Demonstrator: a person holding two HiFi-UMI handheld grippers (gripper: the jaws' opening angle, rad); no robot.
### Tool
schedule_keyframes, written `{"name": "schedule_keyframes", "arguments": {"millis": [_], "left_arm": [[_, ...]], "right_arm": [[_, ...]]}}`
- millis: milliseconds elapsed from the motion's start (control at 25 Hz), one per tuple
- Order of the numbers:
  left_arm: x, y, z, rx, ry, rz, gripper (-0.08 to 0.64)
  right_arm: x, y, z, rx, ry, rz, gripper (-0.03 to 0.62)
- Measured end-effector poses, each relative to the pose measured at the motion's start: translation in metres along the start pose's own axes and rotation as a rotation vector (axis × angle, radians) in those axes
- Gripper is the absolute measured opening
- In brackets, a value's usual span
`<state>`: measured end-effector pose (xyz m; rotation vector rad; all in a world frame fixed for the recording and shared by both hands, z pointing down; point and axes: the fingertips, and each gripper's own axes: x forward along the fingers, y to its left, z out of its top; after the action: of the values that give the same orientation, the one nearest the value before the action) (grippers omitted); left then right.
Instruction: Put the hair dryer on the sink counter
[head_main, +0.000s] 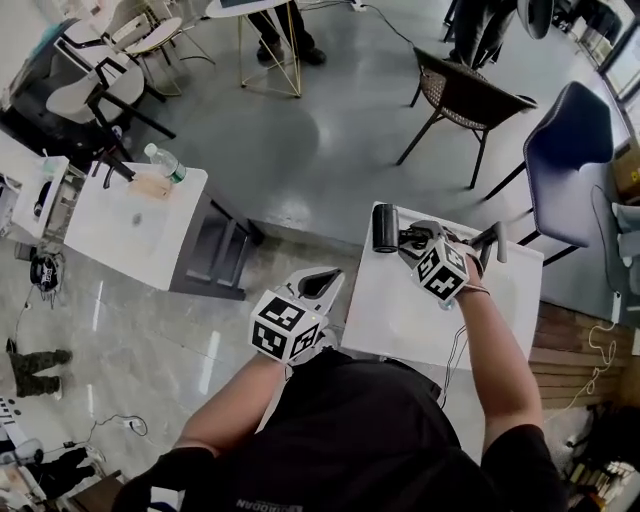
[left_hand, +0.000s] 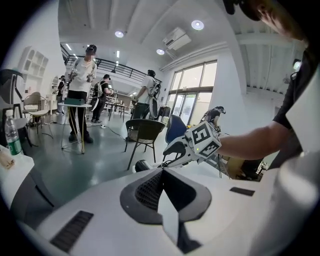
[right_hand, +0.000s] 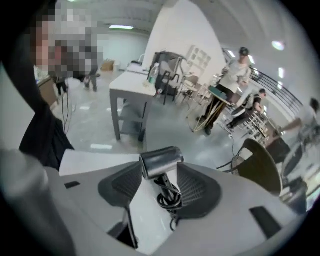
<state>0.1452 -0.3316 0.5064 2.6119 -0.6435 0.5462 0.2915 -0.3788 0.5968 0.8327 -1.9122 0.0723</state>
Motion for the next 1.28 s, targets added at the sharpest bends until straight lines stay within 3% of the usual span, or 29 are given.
{"name": "schedule_keyframes", "arguments": {"millis": [200, 360, 480, 600, 760, 920, 1280], "left_arm": [[0.006, -0.012, 0.002, 0.059, 0.025, -0.091, 0.0], [0.004, -0.014, -0.002, 0.096, 0.045, -0.147, 0.0], [0.005, -0.019, -0.005, 0.121, 0.057, -0.188, 0.0], [0.006, -0.03, -0.005, 0.146, 0.059, -0.222, 0.0], [0.0, -0.046, -0.003, 0.149, 0.039, -0.24, 0.0], [-0.008, -0.065, -0.008, 0.149, 0.027, -0.234, 0.0], [-0.029, -0.121, -0.022, 0.105, -0.009, -0.156, 0.0]], "right_arm": [[-0.056, 0.011, 0.028, 0.377, -0.302, -0.101, 0.185], [-0.107, 0.025, 0.046, 0.604, -0.546, -0.193, 0.083], [-0.136, 0.04, 0.049, 0.779, -0.707, -0.197, 0.027], [-0.158, 0.055, 0.04, 0.923, -0.807, -0.194, 0.009], [-0.171, 0.075, 0.022, 1.105, -0.862, -0.177, 0.005], [-0.18, 0.089, 0.012, 1.136, -0.866, -0.173, 0.005], [-0.233, 0.131, -0.012, 0.968, -0.806, -0.174, 0.005]]}}
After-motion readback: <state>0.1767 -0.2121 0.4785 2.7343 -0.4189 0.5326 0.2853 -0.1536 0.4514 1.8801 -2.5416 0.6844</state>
